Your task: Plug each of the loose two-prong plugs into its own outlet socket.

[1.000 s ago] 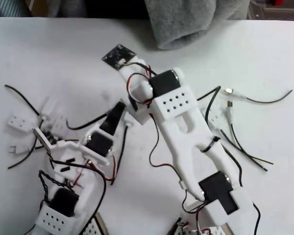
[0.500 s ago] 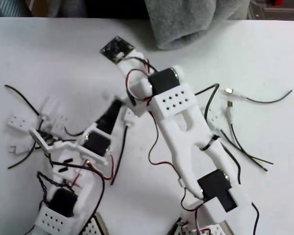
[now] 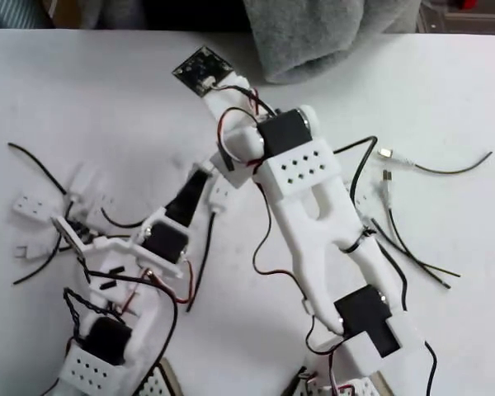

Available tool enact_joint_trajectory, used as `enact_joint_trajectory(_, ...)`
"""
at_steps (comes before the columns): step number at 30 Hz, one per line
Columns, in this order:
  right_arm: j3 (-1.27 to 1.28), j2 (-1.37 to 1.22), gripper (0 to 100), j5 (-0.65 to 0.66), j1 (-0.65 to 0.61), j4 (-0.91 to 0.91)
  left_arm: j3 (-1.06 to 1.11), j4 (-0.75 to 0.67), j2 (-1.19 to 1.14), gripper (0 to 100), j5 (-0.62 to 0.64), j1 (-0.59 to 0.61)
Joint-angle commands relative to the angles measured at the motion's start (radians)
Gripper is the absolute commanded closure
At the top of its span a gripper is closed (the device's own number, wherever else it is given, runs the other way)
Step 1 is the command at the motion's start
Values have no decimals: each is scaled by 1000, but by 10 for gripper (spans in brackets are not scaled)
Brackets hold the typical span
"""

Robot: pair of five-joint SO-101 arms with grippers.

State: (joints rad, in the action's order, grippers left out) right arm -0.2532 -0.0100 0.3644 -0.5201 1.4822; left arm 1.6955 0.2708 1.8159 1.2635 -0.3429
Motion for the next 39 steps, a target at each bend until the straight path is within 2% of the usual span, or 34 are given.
enact_joint_trajectory(1,-58,7,637,-11,-5,-38,-2,-9,8,973,3,1)
enact_joint_trajectory(14,-60,5,637,-9,-58,-73,-2,-9,7,973,3,1)
enact_joint_trajectory(19,-58,7,637,-2,54,-30,-2,-9,7,973,3,2)
enact_joint_trajectory(24,-58,16,637,104,114,120,-2,-9,7,973,3,2)
enact_joint_trajectory(28,-58,15,637,109,45,173,-2,-9,7,973,3,2)
enact_joint_trajectory(33,-58,7,637,95,-71,143,-2,-9,7,973,3,2)
enact_joint_trajectory(39,-60,-5,637,66,-85,58,-2,-9,7,973,3,2)
